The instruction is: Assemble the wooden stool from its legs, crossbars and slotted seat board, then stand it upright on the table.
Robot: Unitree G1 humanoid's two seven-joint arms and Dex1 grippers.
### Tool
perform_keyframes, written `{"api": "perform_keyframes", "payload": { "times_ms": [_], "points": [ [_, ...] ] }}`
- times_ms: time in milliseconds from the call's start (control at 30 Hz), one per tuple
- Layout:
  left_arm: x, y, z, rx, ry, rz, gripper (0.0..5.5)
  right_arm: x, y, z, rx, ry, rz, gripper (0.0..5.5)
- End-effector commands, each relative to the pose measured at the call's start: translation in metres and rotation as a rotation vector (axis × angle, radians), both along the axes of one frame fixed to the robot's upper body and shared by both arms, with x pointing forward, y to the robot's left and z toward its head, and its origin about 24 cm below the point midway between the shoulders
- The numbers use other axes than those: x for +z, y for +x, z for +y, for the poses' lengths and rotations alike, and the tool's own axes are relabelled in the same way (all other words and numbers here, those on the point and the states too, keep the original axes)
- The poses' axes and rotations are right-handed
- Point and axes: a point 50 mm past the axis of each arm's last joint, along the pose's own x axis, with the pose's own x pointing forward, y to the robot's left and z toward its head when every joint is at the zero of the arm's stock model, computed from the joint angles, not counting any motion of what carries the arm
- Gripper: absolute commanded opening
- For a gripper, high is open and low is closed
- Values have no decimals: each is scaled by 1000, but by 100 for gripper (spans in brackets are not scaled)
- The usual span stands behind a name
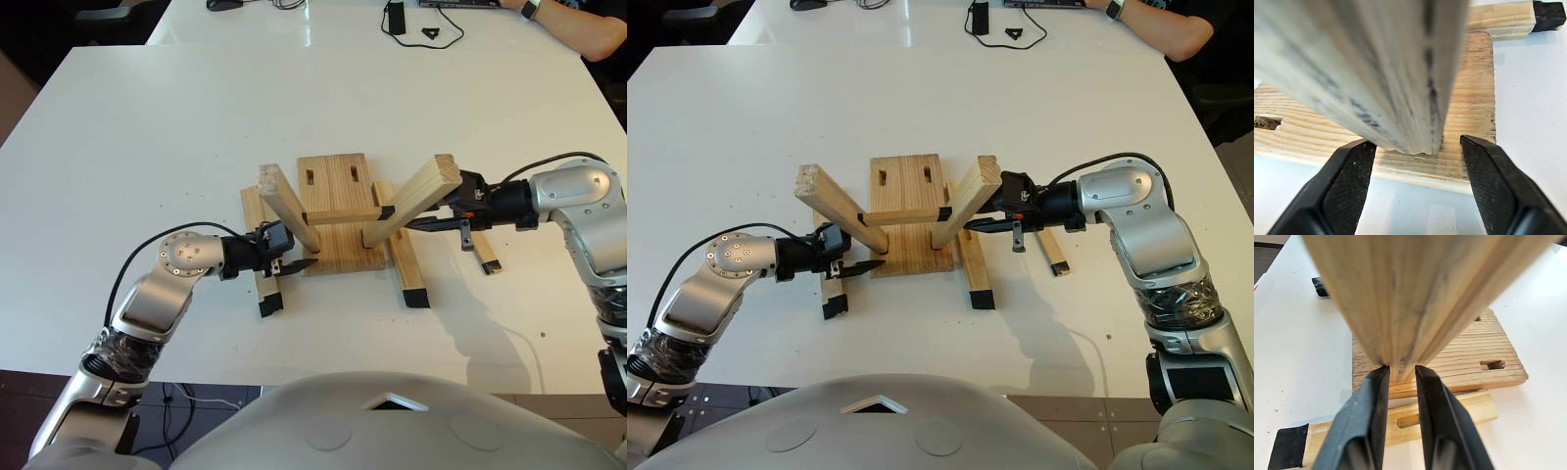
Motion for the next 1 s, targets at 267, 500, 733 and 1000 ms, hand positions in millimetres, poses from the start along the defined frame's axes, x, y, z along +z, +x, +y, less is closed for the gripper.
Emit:
{"api": "perform_keyframes", "payload": {
  "times_ms": [267, 500, 733, 1000],
  "points": [
    [-5, -15, -50, -256, -25, -24, 309, 0, -19, 68, 308, 185, 19, 94],
    [-4, -16, -51, -274, -19, -28, 309, 3, -15, 71, 319, 185, 7, 94],
    [-4, -10, -39, -219, -3, -35, 309, 4, -12, 62, 285, 169, -4, 94],
    [-6, -6, -18, -143, 34, -46, 309, 2, -7, 40, 197, 142, -25, 94]
  ]
}}
